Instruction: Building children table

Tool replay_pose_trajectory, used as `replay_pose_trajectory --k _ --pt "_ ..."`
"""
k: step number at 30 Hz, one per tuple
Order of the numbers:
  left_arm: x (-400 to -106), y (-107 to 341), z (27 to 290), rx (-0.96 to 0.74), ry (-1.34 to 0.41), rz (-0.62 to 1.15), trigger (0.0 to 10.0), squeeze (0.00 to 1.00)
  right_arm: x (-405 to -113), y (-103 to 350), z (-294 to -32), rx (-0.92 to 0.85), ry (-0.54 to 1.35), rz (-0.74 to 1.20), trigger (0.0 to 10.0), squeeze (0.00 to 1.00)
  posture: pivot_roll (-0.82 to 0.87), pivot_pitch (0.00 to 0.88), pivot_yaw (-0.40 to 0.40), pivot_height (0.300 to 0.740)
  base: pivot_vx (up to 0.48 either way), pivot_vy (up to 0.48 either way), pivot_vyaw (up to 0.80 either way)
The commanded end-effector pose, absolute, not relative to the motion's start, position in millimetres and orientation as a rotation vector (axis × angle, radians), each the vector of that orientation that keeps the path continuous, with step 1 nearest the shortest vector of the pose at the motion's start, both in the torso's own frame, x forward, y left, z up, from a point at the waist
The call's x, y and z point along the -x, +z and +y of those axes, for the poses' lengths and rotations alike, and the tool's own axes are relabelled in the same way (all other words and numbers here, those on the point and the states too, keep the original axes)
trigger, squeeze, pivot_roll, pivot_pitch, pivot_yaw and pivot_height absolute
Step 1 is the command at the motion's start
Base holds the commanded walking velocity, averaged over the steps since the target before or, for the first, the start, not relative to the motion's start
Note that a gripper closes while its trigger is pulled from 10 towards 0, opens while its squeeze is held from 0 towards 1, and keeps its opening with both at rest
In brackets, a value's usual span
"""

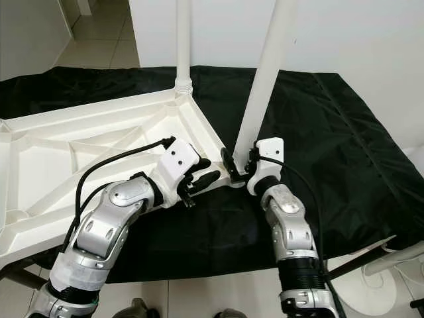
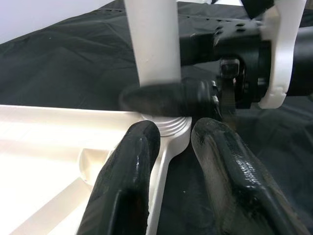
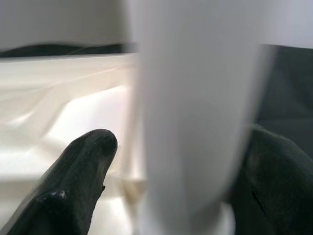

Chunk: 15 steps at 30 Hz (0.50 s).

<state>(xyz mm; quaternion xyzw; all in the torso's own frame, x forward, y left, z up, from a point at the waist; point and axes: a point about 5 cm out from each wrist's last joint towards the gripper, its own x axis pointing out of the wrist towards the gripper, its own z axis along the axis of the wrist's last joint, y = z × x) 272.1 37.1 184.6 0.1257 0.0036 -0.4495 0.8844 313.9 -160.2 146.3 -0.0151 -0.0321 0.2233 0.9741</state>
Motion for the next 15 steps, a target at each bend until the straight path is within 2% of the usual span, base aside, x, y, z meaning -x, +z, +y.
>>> replay_pose_trajectory --k 1,7,15 --pt "-273.0 186.6 36.3 -0.256 -0.899 0.000 10.0 0.00 -315.5 146.4 -157.7 0.045 0.538 -0.066 10.0 0.00 -0.04 0.000 -0.009 0.740 0.000 0.000 0.00" --pt "-270.3 194.0 33.7 -0.259 -0.953 -0.026 10.0 0.00 -325.2 148.1 -163.3 0.129 0.702 -0.029 10.0 0.00 -0.02 0.000 -0.010 0.740 0.000 0.000 0.00" --pt "-269.6 197.5 34.0 -0.260 -0.969 -0.035 10.0 0.00 -333.0 152.6 -167.0 0.175 0.768 -0.023 10.0 0.00 -0.02 0.000 -0.008 0.740 0.000 0.000 0.00"
